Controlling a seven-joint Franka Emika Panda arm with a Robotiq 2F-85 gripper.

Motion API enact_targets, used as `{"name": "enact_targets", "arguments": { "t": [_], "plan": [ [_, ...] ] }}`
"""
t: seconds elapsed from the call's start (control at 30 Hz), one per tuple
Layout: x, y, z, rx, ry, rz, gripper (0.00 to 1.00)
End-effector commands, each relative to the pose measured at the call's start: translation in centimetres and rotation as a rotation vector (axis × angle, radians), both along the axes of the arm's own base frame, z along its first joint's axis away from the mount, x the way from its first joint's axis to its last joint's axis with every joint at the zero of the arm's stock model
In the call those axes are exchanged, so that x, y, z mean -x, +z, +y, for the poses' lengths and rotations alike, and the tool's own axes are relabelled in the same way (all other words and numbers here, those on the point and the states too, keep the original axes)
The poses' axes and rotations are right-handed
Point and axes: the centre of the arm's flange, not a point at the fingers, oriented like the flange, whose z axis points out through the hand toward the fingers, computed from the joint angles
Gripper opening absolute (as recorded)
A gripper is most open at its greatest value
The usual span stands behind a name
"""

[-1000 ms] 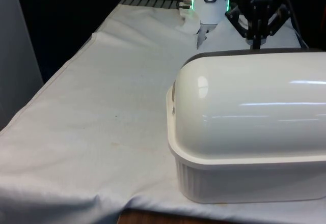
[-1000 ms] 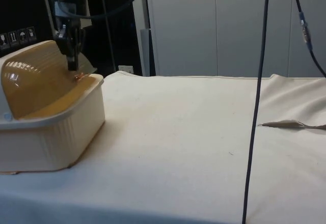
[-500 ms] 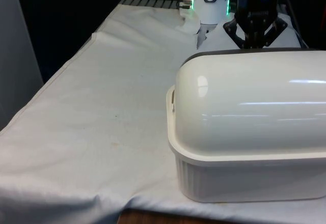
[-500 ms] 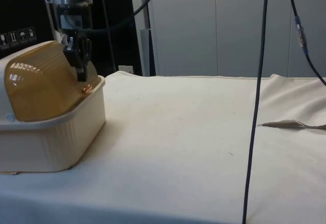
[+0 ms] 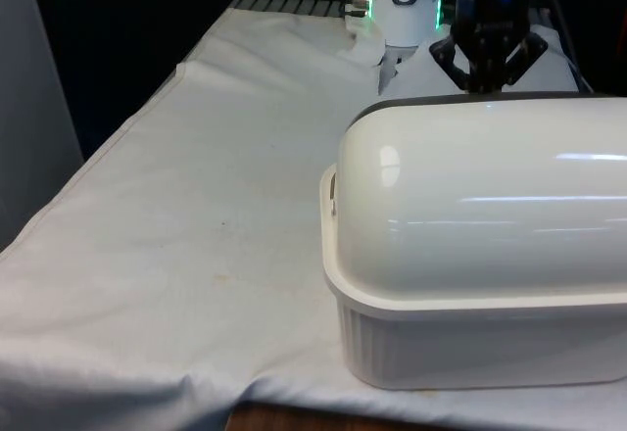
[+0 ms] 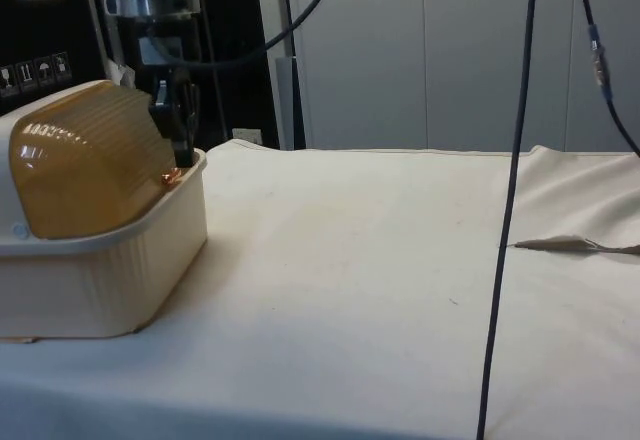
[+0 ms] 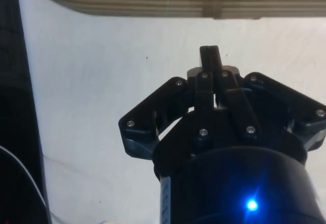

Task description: Open the lid, then close it.

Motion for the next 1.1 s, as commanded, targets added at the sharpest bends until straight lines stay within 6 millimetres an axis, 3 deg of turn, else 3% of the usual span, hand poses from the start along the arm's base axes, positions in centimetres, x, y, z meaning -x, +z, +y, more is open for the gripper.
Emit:
{"name": "enact_targets", "arguments": {
  "t": [0.0,0.8,1.07],
  "plan": [
    [0.4,0.2,0.1,-0.001,0.002,-0.006,0.00],
    [4.8,2.4,0.0,-0.010,0.012,0.001,0.00],
    [5.1,2.4,-0.1,-0.013,0.012,0.007,0.01]
  ]
}}
